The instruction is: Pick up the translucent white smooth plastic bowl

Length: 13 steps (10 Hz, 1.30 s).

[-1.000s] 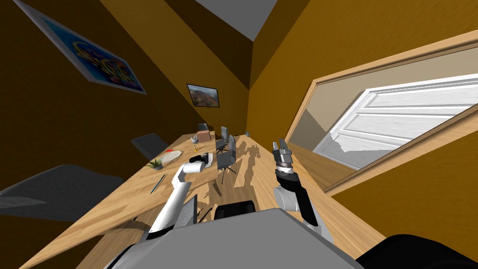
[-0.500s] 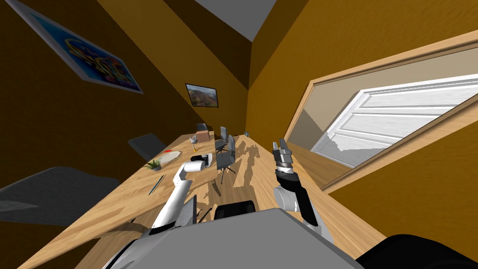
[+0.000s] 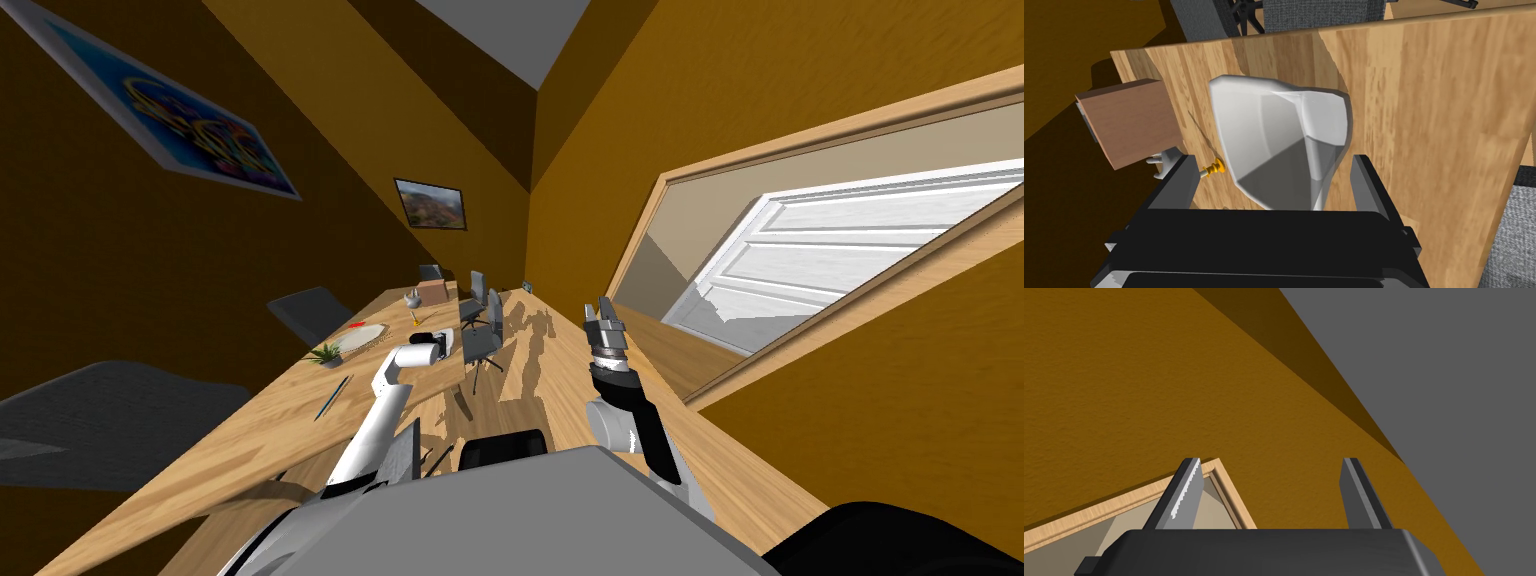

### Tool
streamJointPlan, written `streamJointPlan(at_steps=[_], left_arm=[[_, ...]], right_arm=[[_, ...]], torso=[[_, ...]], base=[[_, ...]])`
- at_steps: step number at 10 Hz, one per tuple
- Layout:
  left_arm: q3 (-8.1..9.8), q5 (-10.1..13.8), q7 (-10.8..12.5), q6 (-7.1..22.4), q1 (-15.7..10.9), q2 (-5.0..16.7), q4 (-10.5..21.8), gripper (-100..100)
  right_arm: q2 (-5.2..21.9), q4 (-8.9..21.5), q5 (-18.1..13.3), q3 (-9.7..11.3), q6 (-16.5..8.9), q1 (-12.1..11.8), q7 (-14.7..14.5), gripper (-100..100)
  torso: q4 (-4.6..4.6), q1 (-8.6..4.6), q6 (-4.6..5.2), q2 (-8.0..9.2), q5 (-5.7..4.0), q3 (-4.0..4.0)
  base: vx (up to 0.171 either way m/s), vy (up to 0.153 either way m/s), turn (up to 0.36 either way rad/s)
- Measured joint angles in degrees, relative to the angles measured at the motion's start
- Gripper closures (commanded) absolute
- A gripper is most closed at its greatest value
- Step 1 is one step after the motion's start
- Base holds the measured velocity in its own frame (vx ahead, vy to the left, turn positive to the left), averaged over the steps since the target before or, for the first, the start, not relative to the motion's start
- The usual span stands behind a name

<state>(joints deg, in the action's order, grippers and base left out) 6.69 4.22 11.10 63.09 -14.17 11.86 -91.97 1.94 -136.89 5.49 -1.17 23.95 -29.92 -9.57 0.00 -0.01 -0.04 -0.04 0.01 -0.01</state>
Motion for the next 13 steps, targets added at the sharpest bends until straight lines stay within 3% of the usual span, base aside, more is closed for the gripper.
streamJointPlan(at_steps=[6, 7, 13], left_arm=[[0.01, 0.02, -0.02, -0.04, -0.03, 0.02, 0.06, -100], [-0.23, 0.57, 0.80, 0.12, 0.45, -0.28, -1.50, -100], [-1.52, 3.78, 7.14, -1.35, -0.46, -1.84, -3.76, -100]], right_arm=[[0.00, 0.00, 0.00, 0.00, 0.00, 0.00, 0.00, 0], [0.00, 0.00, 0.00, 0.00, 0.00, -0.01, 0.00, 0], [0.00, 0.00, 0.00, 0.00, 0.00, -0.01, 0.00, 0]], torso=[[-0.01, 0.00, -0.01, -0.06, 0.00, -0.03], [-0.02, -0.15, 0.00, -0.13, -0.03, -0.07], [-0.06, -0.20, 0.01, -0.26, -0.05, -0.15]], base=[[0.009, -0.007, 0.010], [0.046, -0.066, 0.006], [0.060, -0.059, 0.007]])
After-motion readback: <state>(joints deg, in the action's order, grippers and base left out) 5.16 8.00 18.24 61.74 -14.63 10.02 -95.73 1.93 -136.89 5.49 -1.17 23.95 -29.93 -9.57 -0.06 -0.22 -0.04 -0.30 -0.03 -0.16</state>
